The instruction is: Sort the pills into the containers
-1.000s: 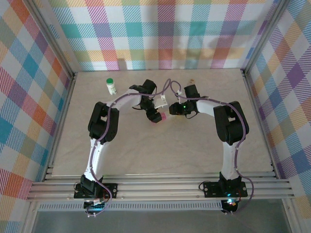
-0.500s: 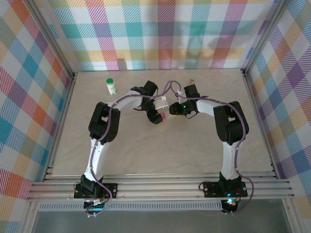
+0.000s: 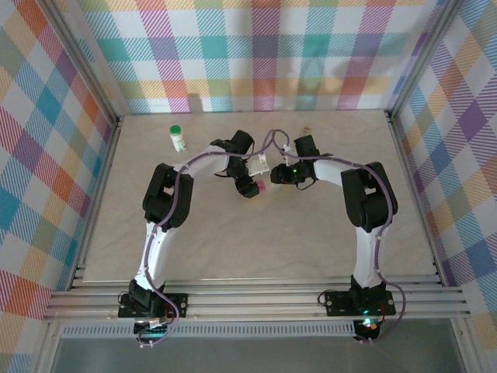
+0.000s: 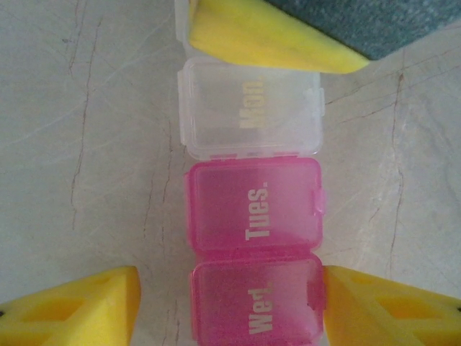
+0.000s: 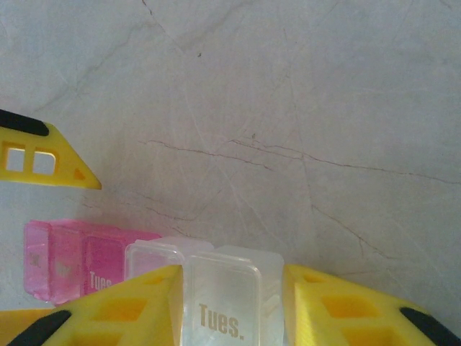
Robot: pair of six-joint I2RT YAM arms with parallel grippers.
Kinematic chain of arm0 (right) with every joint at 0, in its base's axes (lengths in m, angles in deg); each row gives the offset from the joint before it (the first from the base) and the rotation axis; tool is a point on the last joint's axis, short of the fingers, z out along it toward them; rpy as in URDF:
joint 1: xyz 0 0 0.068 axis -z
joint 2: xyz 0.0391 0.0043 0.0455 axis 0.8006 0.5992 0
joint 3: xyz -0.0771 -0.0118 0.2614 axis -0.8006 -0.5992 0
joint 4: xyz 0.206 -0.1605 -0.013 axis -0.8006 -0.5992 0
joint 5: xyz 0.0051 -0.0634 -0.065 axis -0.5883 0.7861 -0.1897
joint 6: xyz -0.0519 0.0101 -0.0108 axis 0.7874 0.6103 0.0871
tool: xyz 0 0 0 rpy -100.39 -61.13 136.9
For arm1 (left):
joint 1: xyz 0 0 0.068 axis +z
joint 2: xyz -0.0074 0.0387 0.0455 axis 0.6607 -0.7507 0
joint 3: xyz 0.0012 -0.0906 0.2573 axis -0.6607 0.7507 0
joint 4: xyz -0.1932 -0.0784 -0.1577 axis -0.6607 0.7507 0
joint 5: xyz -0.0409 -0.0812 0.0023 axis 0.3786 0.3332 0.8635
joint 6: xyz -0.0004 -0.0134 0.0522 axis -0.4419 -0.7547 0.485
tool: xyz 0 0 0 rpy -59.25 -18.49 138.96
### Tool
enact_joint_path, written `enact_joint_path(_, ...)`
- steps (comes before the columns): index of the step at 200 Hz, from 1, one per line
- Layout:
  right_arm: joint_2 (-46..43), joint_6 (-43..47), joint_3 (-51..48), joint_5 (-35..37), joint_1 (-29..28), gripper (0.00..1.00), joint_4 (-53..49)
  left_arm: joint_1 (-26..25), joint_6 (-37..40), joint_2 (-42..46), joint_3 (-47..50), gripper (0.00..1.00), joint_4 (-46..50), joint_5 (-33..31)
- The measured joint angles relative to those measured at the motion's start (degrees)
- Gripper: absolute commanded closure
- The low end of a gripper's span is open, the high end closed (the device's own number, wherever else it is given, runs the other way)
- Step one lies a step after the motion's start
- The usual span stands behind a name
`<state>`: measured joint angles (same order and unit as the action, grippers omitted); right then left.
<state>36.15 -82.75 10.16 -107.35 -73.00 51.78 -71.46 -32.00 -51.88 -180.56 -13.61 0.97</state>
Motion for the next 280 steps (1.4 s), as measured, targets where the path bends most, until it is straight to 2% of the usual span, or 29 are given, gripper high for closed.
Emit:
enact_joint_path(30, 0.00, 0.00, 0.00, -0.02, 0.00, 0.62, 0.00, -0.26, -0.26, 0.00, -0.02, 0.47, 0.02, -0.09)
enact_joint_path(85, 0.00, 0.00, 0.04, 0.44, -0.02, 0.62, -0.02, -0.24, -0.83, -0.63, -1.95, 0.76, 1.99, 0.09)
enact_joint_path(128, 0.24, 0.20, 0.94, 1.31, -0.02, 0.63, -1.14, 1.46, -0.55, -0.85, -5.35, 0.81, 4.81, 2.84)
enact_joint_path(151, 0.26, 0.22, 1.18, 1.57, -0.02, 0.62, -1.53, 2.69, -0.13, -1.70, -6.99, 0.77, 7.69, 4.52)
enact_joint_path(159, 0.26, 0.22, 1.20, 1.60, -0.02, 0.63, -1.53, 3.02, -0.04, -2.29, -7.74, 0.71, 8.63, 5.05)
enact_joint_path(185, 0.26, 0.20, 1.20, 1.60, -0.02, 0.63, -1.55, 3.32, -0.83, -3.32, -8.74, 0.45, 10.19, 5.90)
enact_joint_path(221, 0.26, 0.20, 1.20, 1.60, -0.02, 0.63, -1.55, 3.30, -4.48, -1.60, -3.30, 0.29, 4.55, 6.80)
enact_joint_path(225, 0.26, 0.20, 1.20, 1.60, -0.02, 0.63, -1.57, 3.26, -5.44, -1.09, -2.21, 0.23, 3.65, 6.84)
enact_joint_path(230, 0.26, 0.22, 1.20, 1.60, -0.02, 0.62, -1.57, 3.26, -5.92, -0.50, -1.11, 0.19, 2.73, 6.86)
enact_joint_path(244, 0.26, 0.20, 1.20, 1.60, -0.02, 0.62, -1.57, 3.15, -7.67, 1.38, 1.62, 0.17, -0.02, 6.71)
enact_joint_path(280, 0.26, 0.20, 1.20, 1.60, -0.02, 0.62, -1.55, 1.03, -9.01, 5.25, 4.20, 0.19, -5.05, 3.02)
